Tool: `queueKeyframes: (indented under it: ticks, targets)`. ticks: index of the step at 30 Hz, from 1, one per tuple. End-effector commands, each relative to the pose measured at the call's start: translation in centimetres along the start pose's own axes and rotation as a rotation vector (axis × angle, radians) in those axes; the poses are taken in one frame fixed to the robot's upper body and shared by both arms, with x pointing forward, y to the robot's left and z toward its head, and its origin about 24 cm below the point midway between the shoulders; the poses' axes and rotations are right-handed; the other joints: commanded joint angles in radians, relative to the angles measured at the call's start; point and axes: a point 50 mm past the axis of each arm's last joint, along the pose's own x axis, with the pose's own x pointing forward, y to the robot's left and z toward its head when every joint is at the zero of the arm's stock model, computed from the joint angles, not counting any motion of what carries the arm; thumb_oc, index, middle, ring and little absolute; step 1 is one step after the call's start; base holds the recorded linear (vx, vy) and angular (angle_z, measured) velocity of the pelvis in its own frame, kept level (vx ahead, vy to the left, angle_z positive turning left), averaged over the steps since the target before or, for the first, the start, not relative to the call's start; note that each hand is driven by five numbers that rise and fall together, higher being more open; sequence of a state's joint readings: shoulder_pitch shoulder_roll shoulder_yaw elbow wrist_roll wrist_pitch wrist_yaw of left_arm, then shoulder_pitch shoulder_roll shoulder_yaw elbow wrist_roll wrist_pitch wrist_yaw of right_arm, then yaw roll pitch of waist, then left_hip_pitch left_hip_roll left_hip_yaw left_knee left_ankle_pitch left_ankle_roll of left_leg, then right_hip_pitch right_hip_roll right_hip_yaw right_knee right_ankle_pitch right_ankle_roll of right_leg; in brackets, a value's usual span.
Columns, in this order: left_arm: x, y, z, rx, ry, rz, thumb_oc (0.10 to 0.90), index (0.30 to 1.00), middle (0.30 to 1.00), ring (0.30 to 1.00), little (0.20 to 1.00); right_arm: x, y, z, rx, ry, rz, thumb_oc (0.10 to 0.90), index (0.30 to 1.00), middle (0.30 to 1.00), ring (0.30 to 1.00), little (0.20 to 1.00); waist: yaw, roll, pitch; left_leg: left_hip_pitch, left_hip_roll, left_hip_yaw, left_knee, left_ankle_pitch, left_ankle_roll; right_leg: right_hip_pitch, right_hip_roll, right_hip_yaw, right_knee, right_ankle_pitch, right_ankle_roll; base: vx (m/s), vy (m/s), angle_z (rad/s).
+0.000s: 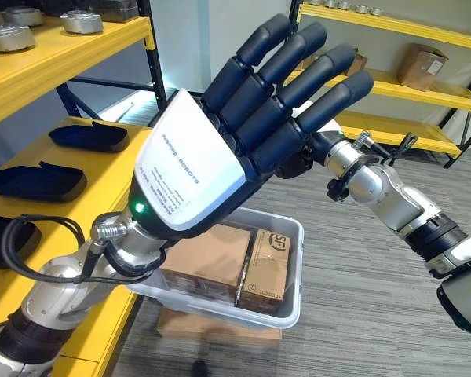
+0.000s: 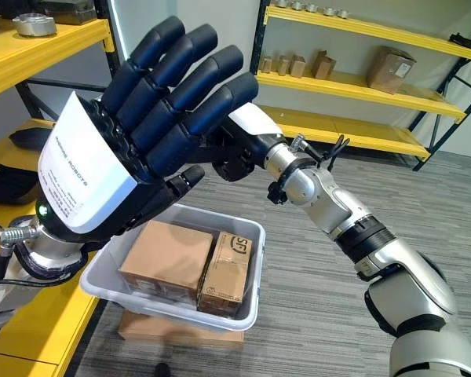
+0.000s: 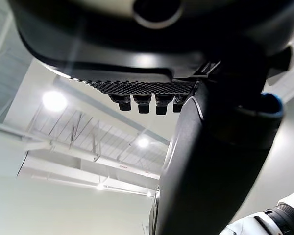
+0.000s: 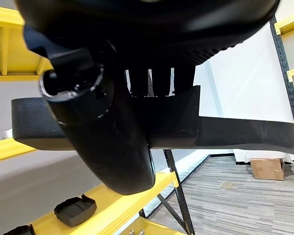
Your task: Move parts from the plastic box to the shelf.
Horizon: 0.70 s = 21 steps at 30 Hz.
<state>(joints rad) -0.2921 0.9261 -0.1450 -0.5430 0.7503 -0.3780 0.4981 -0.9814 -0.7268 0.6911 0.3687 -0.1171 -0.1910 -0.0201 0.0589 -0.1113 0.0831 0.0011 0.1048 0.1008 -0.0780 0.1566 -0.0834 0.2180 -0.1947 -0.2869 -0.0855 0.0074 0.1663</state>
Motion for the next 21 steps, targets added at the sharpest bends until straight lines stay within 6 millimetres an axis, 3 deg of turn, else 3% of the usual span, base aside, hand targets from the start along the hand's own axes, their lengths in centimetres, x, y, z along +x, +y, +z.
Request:
queueKeyframes:
  ticks: [1, 13, 21]
  targets:
    - [0.7, 1.5, -0.6, -0.016, 0.03, 0.102, 0.9, 1.0, 1.0, 1.0, 1.0, 1.3, -7.2, 2.2, -0.08, -0.099, -0.252, 0.4, 0.3, 0.3, 0.3, 0.3, 0.024, -0.026, -0.09, 0.095, 0.094, 0.028, 0.054, -0.194, -0.026, -0.047, -0.044, -0.05, 0.026, 0.027, 0.044, 0.0, 0.0, 0.0]
    - [-0.3, -0.1, -2.0, 0.006, 0.104, 0.012, 0.9, 1.0, 1.0, 1.0, 1.0, 1.2, -7.5, 2.2, -0.09, -0.1, -0.254, 0.4, 0.3, 0.3, 0.3, 0.3, 0.019, -0.024, -0.084, 0.09, 0.092, 0.029, 0.064, -0.198, -0.027, -0.048, -0.044, -0.052, 0.028, 0.023, 0.042, 0.0, 0.0, 0.0]
    - [-3.2, -2.6, -4.7, 0.109, 0.232, -0.175, 0.9, 1.0, 1.0, 1.0, 1.0, 1.2, -7.4, 2.3, -0.076, -0.104, -0.256, 0.4, 0.3, 0.3, 0.3, 0.3, 0.003, -0.02, -0.092, 0.095, 0.092, 0.037, 0.066, -0.203, -0.026, -0.05, -0.045, -0.041, 0.028, 0.021, 0.041, 0.0, 0.0, 0.0]
